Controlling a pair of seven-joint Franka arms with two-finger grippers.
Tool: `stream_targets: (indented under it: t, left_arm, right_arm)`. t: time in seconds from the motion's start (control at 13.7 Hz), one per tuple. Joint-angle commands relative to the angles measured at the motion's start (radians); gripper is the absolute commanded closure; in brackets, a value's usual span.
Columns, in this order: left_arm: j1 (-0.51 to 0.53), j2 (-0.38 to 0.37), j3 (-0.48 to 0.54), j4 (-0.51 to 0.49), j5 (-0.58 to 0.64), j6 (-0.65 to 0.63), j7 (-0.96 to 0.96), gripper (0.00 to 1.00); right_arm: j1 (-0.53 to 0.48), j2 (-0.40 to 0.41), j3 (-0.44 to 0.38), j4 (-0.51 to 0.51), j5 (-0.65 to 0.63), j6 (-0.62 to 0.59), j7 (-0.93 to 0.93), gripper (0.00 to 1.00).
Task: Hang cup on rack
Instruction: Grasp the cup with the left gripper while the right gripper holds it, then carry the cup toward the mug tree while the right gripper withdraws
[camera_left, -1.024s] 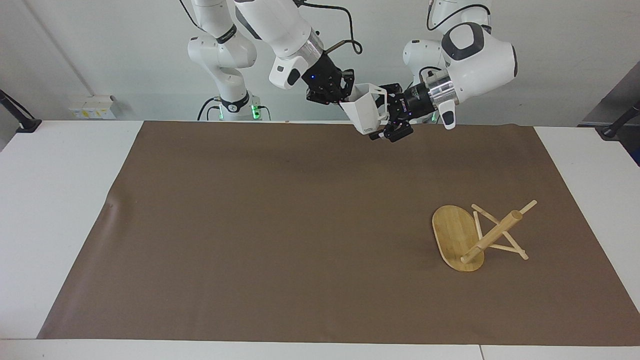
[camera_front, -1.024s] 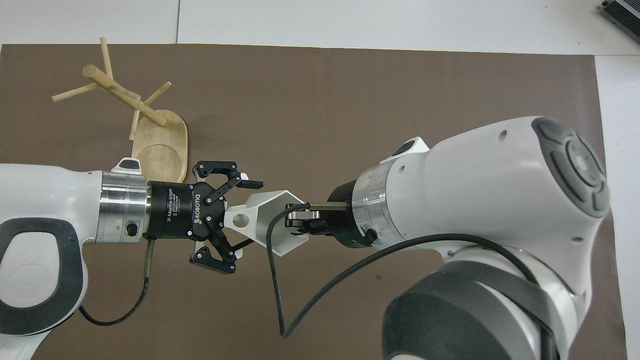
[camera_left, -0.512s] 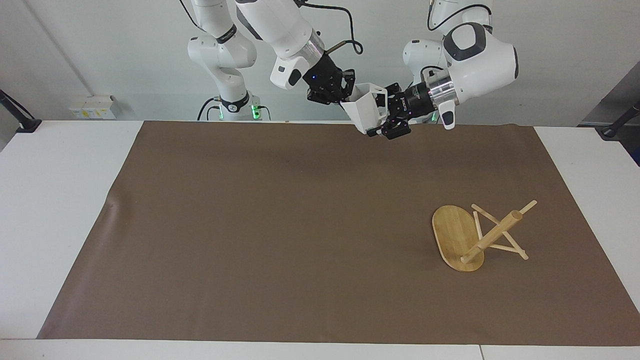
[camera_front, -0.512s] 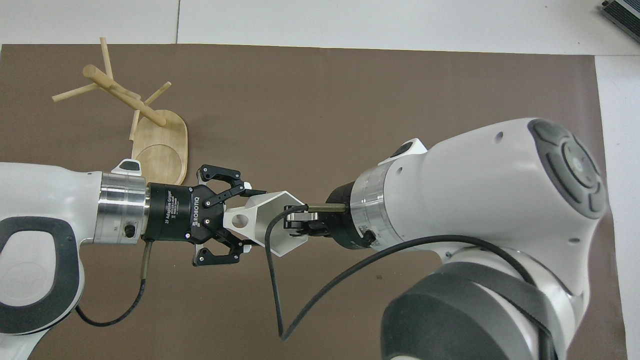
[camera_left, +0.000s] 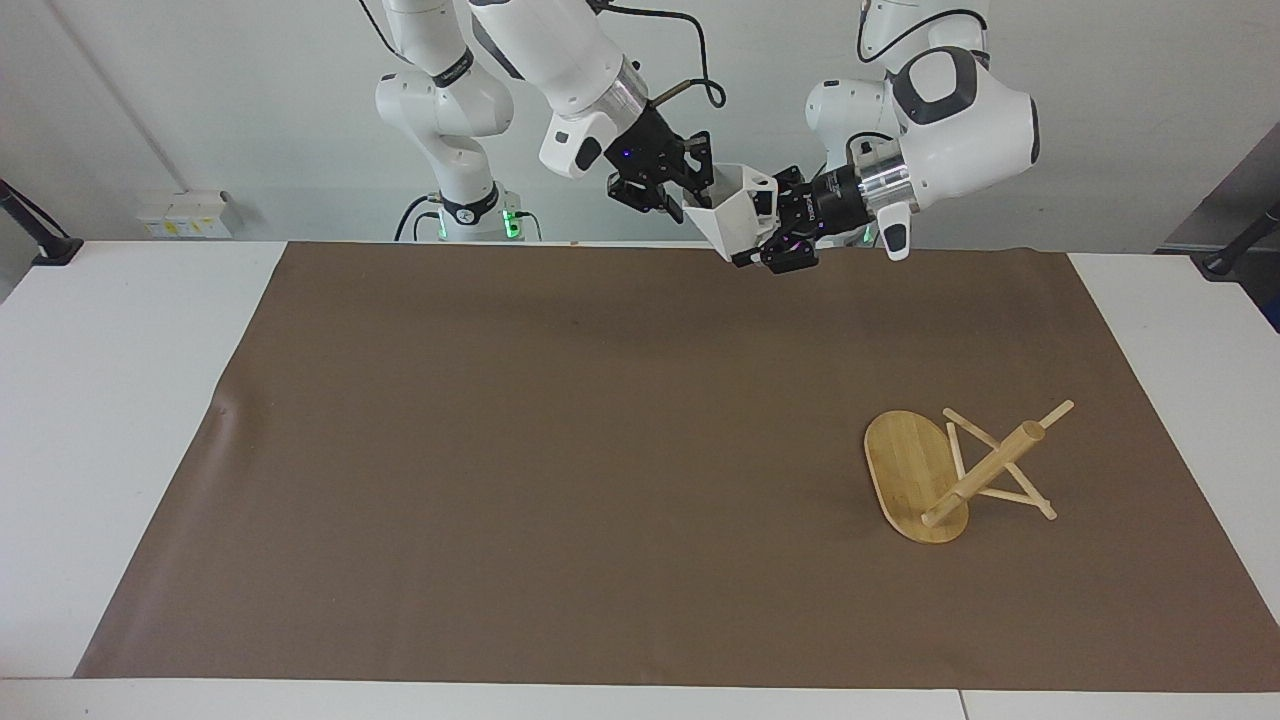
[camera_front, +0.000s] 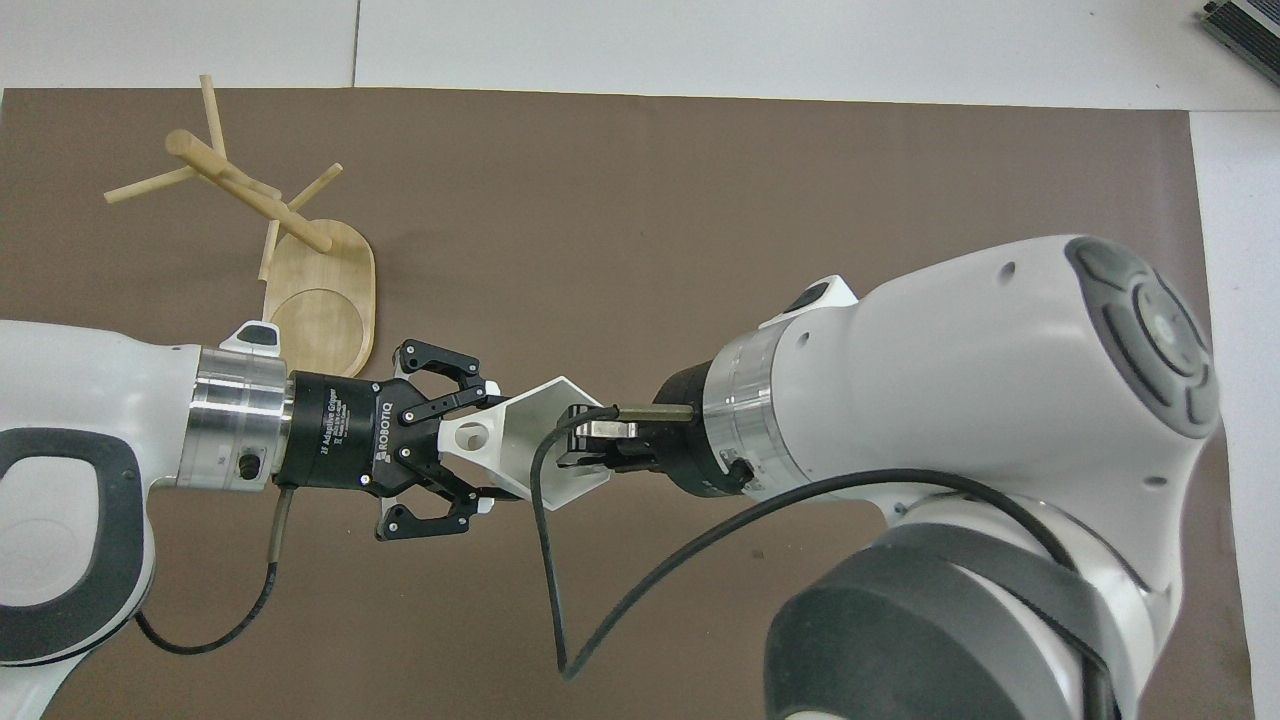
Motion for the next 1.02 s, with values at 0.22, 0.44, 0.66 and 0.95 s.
stream_targets:
  t: [0.22, 0.44, 0.66, 0.95]
  left_arm:
    - [0.017, -0.021, 0.0, -0.015, 0.124, -0.036, 0.002, 1.0]
    - [0.033, -0.042, 0.0, -0.064, 0.199, -0.018, 0.011, 1.0]
    - [0.086, -0.05, 0.0, -0.091, 0.269, -0.002, -0.01, 1.0]
    - [0.143, -0.059, -0.001, -0.139, 0.372, 0.147, -0.305, 1.0]
  right_arm:
    - [-0.014, -0.012, -0.023, -0.018, 0.011, 0.011, 0.0, 0.16]
    - [-0.015, -0.012, -0.037, -0.021, -0.038, 0.011, -0.018, 0.0]
    - [-0.016, -0.008, -0.046, -0.021, -0.061, 0.011, -0.075, 0.0]
    - [-0.016, -0.005, -0.074, -0.019, -0.063, 0.012, -0.083, 0.0]
